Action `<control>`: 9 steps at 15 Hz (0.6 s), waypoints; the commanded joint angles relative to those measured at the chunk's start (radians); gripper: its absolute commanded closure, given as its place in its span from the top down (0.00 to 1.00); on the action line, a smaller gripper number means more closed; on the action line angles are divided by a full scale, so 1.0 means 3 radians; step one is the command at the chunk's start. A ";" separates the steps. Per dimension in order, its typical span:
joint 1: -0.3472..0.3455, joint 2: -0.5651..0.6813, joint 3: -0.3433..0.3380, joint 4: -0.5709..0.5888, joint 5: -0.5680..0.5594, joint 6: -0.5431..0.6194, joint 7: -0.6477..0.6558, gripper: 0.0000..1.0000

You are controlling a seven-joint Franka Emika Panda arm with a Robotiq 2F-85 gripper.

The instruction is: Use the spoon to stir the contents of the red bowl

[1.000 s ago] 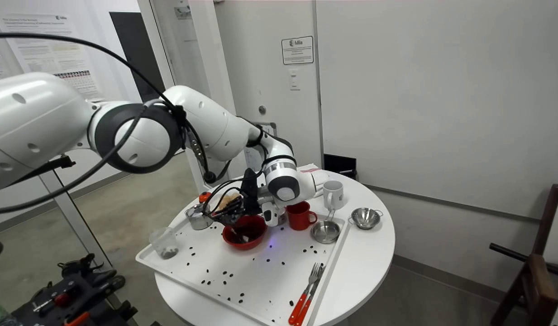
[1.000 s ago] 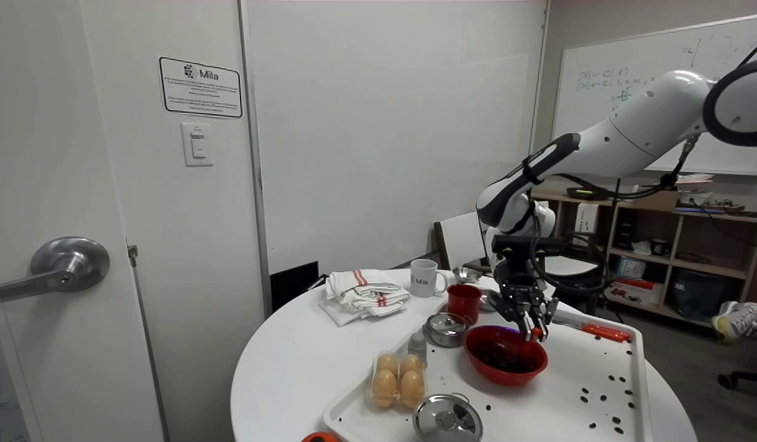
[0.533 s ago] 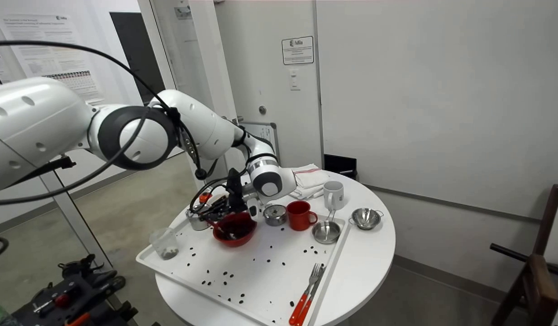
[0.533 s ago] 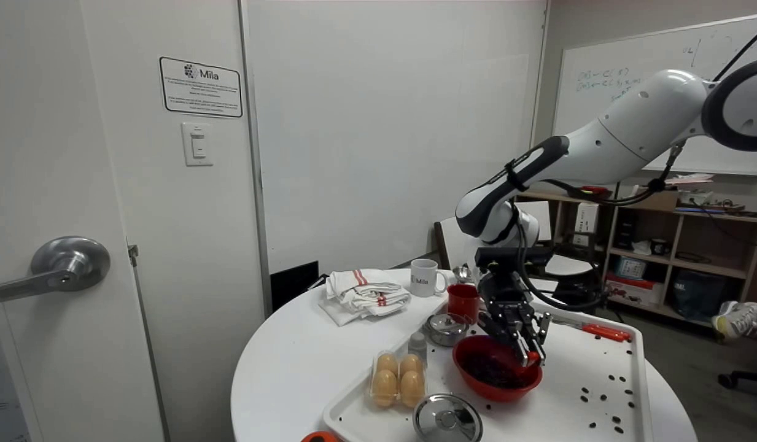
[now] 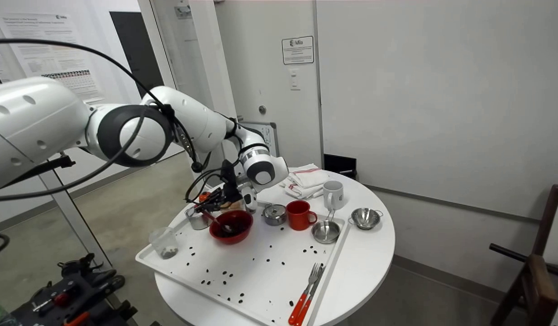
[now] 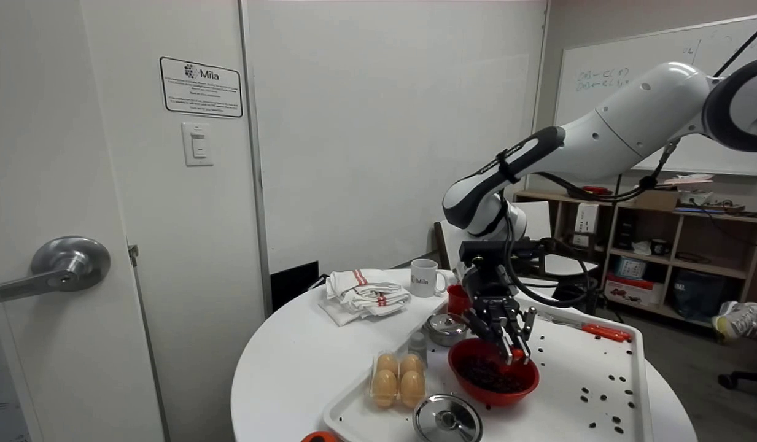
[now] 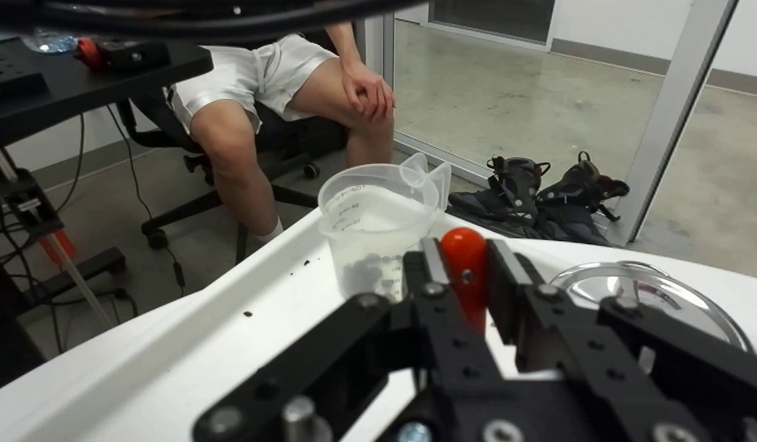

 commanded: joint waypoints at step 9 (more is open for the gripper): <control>-0.0154 0.0068 0.0086 0.0393 -0.0003 -0.0085 0.0098 0.09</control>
